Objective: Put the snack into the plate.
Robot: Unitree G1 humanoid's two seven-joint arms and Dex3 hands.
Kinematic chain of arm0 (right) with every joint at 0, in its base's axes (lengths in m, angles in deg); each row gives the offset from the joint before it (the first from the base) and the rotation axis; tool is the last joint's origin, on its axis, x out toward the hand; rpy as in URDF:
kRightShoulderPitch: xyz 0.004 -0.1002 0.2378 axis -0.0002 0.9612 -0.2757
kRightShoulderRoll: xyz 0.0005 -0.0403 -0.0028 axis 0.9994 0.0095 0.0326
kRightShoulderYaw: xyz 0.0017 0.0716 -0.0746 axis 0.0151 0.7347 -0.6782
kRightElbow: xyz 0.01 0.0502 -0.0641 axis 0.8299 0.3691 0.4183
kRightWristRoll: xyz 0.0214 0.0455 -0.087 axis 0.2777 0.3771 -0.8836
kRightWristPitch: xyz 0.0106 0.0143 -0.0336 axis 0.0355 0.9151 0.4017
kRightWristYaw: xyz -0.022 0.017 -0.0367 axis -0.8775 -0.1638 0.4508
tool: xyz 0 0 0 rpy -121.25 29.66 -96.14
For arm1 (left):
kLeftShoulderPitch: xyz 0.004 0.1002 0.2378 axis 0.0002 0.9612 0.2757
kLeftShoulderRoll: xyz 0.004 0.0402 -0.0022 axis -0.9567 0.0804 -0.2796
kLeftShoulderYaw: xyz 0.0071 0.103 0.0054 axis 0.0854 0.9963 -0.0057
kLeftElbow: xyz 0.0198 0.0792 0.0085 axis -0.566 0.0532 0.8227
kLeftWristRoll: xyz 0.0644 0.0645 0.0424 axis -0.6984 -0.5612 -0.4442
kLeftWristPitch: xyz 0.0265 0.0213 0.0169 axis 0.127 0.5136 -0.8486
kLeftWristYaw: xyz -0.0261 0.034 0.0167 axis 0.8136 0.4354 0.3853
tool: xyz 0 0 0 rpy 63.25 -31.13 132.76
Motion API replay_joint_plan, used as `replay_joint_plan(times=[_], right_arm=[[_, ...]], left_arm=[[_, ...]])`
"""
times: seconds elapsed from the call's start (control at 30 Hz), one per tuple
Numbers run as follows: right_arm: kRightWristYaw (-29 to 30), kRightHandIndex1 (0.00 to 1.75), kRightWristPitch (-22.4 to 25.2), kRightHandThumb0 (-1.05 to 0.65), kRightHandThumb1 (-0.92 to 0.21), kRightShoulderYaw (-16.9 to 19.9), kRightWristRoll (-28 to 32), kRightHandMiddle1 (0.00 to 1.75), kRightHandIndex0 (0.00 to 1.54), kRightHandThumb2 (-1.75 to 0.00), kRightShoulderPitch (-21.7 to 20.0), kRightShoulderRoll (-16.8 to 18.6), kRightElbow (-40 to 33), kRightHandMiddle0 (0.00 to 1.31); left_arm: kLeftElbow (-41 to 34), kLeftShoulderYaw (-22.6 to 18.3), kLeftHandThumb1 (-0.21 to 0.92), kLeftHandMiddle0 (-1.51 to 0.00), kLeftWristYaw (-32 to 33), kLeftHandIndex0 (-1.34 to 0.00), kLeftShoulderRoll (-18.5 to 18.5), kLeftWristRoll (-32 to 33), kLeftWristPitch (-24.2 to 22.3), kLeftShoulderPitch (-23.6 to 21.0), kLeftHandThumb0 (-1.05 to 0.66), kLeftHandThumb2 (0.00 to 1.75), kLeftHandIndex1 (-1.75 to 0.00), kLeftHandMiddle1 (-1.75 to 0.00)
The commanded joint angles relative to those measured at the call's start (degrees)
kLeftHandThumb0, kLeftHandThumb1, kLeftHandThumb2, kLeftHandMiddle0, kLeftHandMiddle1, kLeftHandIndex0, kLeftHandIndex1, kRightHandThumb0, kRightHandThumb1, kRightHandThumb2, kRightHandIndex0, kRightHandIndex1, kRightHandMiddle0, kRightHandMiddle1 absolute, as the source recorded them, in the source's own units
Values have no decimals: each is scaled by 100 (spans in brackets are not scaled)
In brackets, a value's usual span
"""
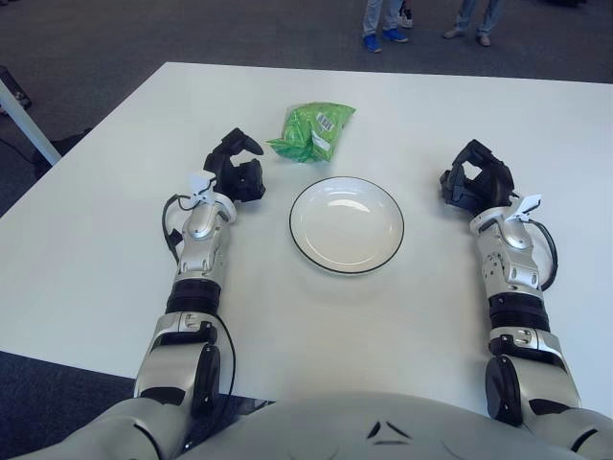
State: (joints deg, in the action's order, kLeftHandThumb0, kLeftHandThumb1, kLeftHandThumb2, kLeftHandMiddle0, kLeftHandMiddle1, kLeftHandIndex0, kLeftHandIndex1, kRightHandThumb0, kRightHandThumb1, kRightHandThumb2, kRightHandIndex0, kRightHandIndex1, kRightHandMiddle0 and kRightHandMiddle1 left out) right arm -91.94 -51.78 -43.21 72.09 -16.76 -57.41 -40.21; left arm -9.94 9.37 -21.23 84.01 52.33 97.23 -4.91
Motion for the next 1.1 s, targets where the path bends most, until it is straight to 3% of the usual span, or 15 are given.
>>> replay_joint_plan(times=[0.0, 1.07], right_arm=[[-2, 175, 31, -49, -31, -19, 45, 175, 131, -134, 425, 247, 183, 62], [57, 175, 141, -49, -31, -54, 18, 175, 131, -133, 432, 245, 112, 62]], left_arm=[[222, 16, 29, -133, 83, -64, 180, -21, -72, 501, -49, 135, -175, -175], [258, -35, 29, -132, 16, -64, 197, 74, -2, 473, -49, 135, -175, -175]])
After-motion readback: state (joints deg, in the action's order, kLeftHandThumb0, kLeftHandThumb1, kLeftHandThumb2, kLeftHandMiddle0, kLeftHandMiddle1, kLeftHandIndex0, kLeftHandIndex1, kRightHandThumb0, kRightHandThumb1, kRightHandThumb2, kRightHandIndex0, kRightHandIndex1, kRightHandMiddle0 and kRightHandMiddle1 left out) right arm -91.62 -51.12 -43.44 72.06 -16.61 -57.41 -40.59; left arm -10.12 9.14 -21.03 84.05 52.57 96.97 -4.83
